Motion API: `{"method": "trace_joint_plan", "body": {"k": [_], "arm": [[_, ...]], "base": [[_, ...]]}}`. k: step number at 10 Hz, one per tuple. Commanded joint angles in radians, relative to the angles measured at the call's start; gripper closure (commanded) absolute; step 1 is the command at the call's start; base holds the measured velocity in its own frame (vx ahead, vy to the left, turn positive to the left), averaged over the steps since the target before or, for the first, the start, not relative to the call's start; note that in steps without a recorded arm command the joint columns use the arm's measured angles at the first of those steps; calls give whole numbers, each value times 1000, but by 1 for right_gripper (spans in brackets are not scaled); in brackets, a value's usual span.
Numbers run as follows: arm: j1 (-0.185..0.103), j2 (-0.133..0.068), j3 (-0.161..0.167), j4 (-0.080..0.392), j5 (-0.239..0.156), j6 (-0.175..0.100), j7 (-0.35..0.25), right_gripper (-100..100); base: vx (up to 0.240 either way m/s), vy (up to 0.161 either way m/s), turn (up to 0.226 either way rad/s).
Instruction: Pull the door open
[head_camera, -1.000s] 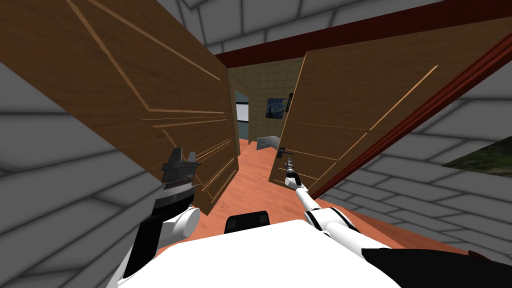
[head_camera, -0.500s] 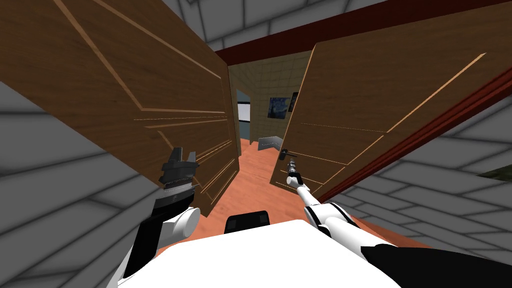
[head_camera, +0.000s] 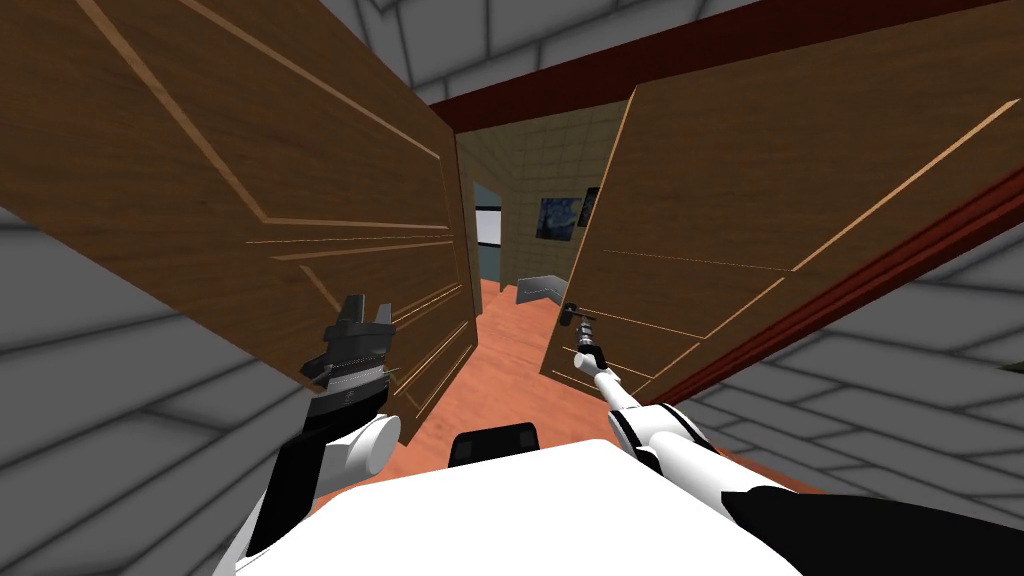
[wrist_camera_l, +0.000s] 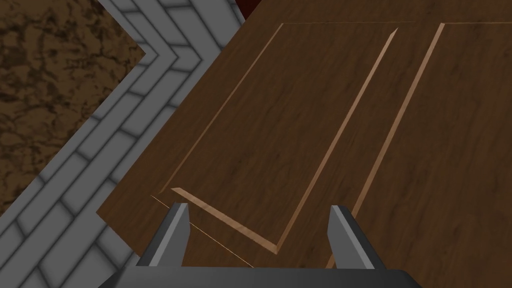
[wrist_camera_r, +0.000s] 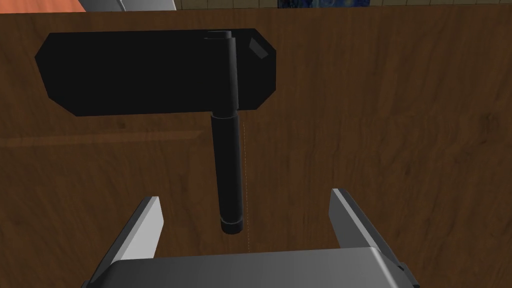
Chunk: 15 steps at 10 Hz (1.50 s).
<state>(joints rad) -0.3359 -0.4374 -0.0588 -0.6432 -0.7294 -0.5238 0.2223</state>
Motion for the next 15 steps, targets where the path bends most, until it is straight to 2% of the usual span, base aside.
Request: {"method": "trace_joint_plan", "body": {"k": [1,7,8,13,15], "arm": [[-2,-2,-2,7,0,-2,-2,-100],[-6,-5,-6,21,0,-6,-5,-100],[-6,-5,-6,21,0,-6,-5,100],[-6,-5,-6,21,0,-6,-5,100],[-2,-7,11,13,11,-1,-23,100]], "base": [[175,-129,25],[156,-95,22],[-12,3,-4],[-15,8,-1],[-160,-23,93]]}}
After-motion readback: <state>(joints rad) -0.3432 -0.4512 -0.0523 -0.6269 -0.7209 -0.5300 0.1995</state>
